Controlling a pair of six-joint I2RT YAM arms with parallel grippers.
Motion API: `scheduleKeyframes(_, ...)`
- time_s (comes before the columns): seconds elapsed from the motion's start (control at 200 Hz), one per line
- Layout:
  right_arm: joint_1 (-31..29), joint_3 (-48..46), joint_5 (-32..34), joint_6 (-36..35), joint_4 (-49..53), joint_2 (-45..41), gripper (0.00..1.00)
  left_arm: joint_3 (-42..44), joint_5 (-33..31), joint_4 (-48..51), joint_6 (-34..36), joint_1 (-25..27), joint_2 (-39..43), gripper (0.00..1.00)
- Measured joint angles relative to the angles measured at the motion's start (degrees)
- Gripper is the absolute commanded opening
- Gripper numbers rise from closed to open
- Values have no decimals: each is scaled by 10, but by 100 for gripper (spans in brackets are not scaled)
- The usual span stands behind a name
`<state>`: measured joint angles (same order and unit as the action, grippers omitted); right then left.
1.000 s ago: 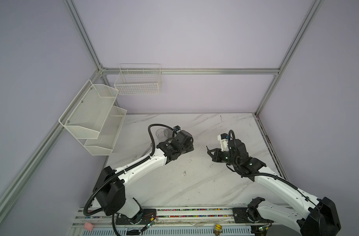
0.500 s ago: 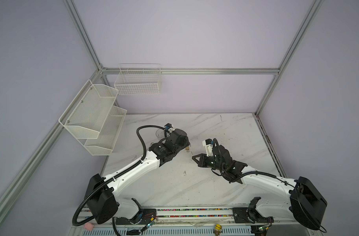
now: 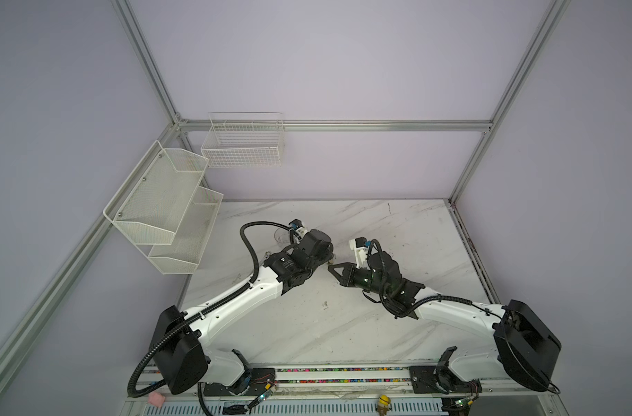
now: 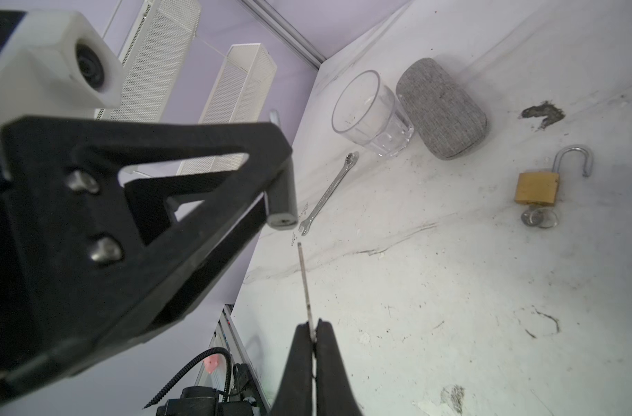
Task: Unlock with the key
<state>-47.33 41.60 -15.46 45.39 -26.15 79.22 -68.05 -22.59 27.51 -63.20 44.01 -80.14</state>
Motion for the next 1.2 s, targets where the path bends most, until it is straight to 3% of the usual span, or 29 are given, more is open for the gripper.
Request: scheduleKeyframes(1.2, -3, 9, 15, 0, -2, 12, 0, -1, 0, 5, 14, 7, -30, 0)
